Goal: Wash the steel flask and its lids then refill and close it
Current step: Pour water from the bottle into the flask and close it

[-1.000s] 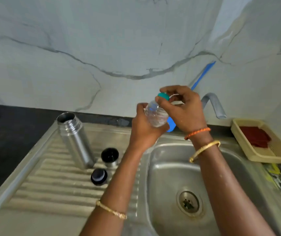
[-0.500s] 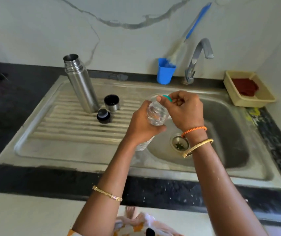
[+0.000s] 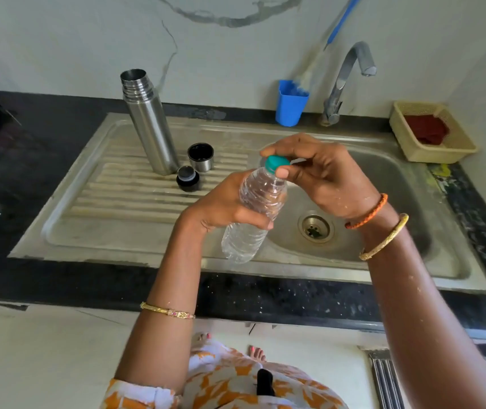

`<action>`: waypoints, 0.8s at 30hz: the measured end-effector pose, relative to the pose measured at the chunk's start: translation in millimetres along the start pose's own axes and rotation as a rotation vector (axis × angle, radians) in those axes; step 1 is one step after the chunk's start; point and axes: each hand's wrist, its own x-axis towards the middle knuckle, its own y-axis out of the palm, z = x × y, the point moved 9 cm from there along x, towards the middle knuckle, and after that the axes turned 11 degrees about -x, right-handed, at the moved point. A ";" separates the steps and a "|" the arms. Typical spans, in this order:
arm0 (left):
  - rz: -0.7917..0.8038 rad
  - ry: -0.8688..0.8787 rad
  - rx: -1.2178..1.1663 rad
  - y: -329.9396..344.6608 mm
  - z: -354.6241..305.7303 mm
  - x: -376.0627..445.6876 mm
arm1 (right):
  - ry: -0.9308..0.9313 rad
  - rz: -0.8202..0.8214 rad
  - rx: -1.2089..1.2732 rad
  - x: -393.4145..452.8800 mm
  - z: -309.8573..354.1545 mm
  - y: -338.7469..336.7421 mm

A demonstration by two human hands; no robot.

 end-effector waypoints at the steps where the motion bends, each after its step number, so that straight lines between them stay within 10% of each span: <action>1: 0.035 -0.002 -0.007 -1.1 -0.1 -2.1 | -0.013 0.023 0.040 0.3 2.3 3.6; 9: 0.165 0.007 -0.044 -36.2 3.8 -13.7 | 0.049 -0.117 0.462 10.2 8.7 28.8; 14: 0.103 0.057 -0.069 -79.0 -1.6 -26.2 | 0.443 -0.343 0.019 -17.6 -48.3 46.6; 24: -0.087 0.064 -0.113 -130.3 32.7 -51.6 | 0.895 -0.253 -0.397 -92.4 -92.2 165.1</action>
